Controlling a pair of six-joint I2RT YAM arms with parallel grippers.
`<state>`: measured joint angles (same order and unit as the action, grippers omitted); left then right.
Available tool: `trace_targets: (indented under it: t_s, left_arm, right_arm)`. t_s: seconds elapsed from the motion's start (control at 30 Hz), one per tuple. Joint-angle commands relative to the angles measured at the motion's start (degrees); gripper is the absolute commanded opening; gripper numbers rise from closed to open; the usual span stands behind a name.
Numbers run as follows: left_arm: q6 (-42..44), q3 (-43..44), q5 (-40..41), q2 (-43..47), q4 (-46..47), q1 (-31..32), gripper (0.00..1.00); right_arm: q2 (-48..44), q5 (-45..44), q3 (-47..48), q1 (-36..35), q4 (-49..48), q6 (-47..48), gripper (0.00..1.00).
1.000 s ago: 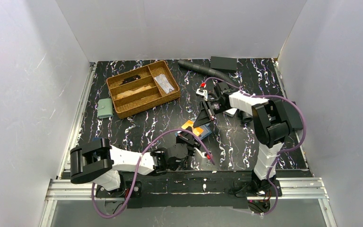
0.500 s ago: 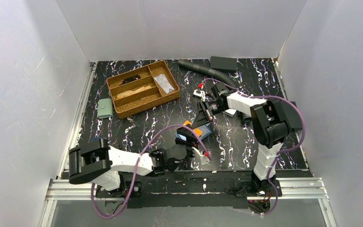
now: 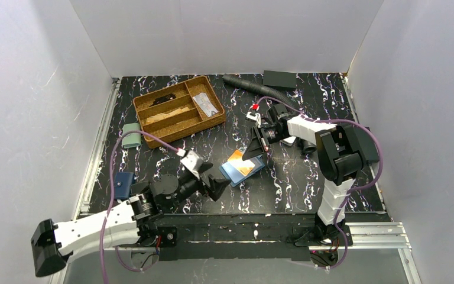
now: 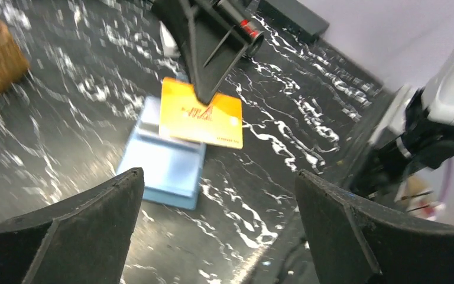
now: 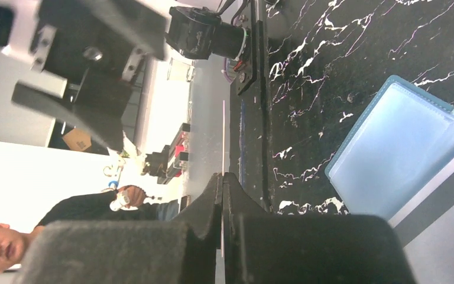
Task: Take the credit cards out of the card holder
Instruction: Place the credit card in the storage box.
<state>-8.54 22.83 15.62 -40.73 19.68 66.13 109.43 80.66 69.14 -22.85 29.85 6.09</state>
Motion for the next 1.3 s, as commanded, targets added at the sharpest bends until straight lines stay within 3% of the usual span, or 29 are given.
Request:
trace_targets:
  t_s: [0.0,0.13,0.37,0.47,0.73,1.03,1.13,1.27]
  left_arm:
    - [-30.63,-7.17,-9.98,3.27,-1.5,-7.19,0.98]
    - [-41.67,-12.12,-8.3,2.57,9.57,-9.08,0.98]
    - [-44.33,-10.48,-15.08,-3.49,12.9,-15.23,0.97]
    - [-47.73,-11.94,-15.46,-8.77,20.8,-15.96,0.96]
    - [-52.68,-8.69,-14.58,-29.25,44.21,-15.94,0.83]
    - [-58.84,-2.75,-19.07,-50.71,61.78,-16.03,0.71]
    - [-59.2,-1.06,-20.96,-53.33,62.19,-15.99,0.57]
    - [-57.25,-1.31,-20.94,-51.64,61.78,-16.11,0.53]
  right_arm:
    - [-3.56,0.28,-0.49,0.72,0.05,4.7,0.01]
    - [-4.11,-0.14,-0.68,1.0,0.51,6.63,0.01]
    - [-4.33,-0.24,-0.37,1.05,2.34,9.34,0.01]
    - [-4.09,1.27,-0.5,1.44,2.12,9.41,0.01]
    - [-3.56,2.53,-0.68,1.67,2.01,9.3,0.01]
    - [-3.72,2.83,-0.59,2.11,2.19,9.12,0.01]
    - [-3.68,2.96,-0.59,2.28,2.24,9.09,0.01]
    - [-3.61,2.83,-0.51,2.59,2.33,9.03,0.01]
